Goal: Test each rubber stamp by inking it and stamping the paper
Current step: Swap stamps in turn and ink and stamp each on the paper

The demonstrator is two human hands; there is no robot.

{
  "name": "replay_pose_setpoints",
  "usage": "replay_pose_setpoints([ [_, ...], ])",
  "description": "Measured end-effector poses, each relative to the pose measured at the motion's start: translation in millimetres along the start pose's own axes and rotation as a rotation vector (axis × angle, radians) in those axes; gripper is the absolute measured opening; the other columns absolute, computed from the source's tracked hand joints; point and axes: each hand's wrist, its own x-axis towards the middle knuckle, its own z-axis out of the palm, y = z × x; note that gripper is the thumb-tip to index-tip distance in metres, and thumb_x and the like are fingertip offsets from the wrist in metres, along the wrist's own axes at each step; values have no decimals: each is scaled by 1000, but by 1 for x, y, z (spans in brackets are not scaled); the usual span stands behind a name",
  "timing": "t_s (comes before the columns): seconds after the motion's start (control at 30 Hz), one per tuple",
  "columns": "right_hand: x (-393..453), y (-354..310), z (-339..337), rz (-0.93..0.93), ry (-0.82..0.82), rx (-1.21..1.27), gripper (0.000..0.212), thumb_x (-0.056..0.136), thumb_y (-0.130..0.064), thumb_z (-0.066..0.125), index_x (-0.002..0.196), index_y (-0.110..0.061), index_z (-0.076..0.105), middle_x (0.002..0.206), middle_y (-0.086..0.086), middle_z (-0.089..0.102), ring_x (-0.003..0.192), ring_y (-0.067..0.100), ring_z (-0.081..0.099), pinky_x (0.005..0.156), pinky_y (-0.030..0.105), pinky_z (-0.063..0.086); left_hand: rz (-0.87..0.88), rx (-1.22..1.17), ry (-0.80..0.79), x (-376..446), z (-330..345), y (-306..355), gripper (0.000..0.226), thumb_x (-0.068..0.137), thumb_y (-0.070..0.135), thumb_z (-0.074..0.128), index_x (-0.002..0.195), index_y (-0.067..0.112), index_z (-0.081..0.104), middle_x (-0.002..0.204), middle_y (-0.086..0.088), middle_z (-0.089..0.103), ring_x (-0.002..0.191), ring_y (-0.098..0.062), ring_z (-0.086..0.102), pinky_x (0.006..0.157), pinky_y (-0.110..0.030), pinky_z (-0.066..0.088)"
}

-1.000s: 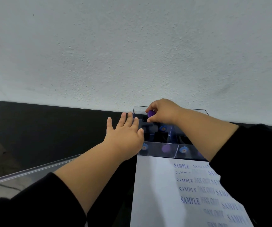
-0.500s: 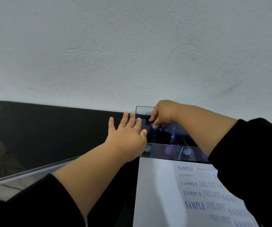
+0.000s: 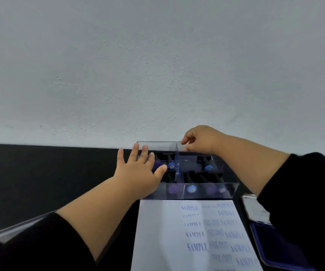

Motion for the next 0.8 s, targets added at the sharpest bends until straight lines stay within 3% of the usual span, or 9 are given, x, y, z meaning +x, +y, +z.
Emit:
replay_pose_setpoints([
  [0.2, -17, 40, -12, 112, -73, -118, 34, 84, -25, 68, 117, -21, 62, 120, 1, 57, 105, 17, 53, 86, 24, 39, 126, -93, 23, 14, -1, 38, 66, 96, 58, 7, 153, 24, -2, 159, 2, -15, 145, -18, -18, 113, -51, -14],
  [0.37, -14, 49, -4, 98, -98, -164, 29, 87, -25, 65, 115, -16, 65, 117, 3, 62, 102, 16, 56, 81, 23, 40, 176, -187, 12, 22, 4, 47, 65, 97, 58, 10, 152, 27, -4, 158, 4, -17, 145, -15, -16, 115, -46, -10],
  [0.6, 11, 41, 14, 113, -294, -359, 29, 92, -10, 50, 117, -11, 65, 118, 8, 63, 108, 25, 58, 87, 28, 44, 178, -190, 18, 25, 10, 45, 65, 96, 58, 11, 151, 30, -6, 158, 7, -16, 145, -13, -16, 115, -44, -10],
  [0.8, 18, 45, 17, 119, -327, -286, 27, 91, -16, 51, 111, -14, 68, 117, 8, 64, 107, 26, 59, 97, 37, 46, 175, -189, 27, 25, 12, 45, 64, 96, 58, 11, 151, 30, -6, 158, 6, -16, 145, -13, -16, 115, -44, -10],
])
